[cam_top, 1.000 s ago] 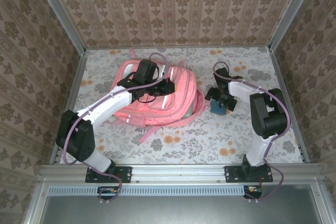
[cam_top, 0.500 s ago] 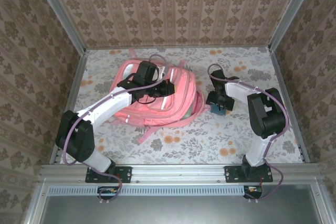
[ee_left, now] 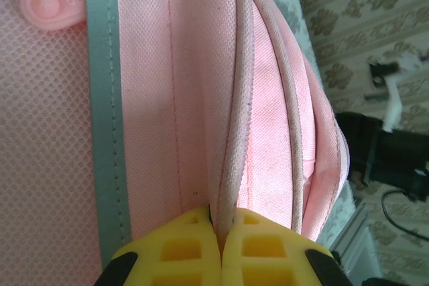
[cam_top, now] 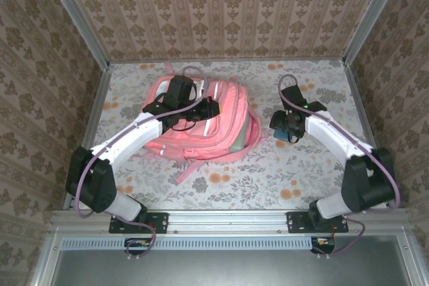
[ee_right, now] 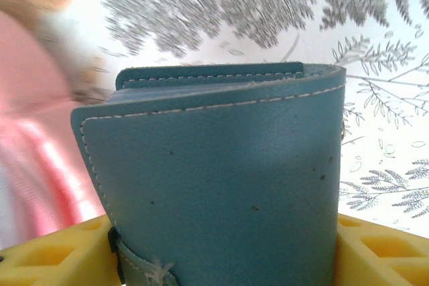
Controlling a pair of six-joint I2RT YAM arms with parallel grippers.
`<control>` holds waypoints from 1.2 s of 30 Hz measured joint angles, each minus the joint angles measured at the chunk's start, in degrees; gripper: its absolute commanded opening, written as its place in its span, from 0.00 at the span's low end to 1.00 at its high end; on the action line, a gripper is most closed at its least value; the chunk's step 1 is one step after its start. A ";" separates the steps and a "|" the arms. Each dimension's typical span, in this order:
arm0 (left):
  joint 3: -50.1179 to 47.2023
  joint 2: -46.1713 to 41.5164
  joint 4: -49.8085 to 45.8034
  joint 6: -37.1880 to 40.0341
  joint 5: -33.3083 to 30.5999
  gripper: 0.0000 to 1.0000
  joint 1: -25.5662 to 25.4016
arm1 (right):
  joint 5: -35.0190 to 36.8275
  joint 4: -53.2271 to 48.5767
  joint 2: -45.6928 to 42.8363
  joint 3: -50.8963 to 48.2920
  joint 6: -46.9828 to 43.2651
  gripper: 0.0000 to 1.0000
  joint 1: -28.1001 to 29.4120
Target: Pack books, pencil case, and school supplies into a backpack
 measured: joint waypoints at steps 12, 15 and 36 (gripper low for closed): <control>-0.46 -1.07 5.11 -6.10 0.57 0.00 2.23 | -10.60 9.22 -7.10 -4.52 3.02 0.69 13.55; -0.52 -1.62 5.22 -6.71 0.74 0.00 2.71 | -11.61 13.60 -4.66 -4.46 2.01 0.68 17.35; -1.92 -5.55 3.67 -8.15 1.53 0.00 5.79 | -11.47 23.93 15.19 5.62 -16.85 0.84 28.22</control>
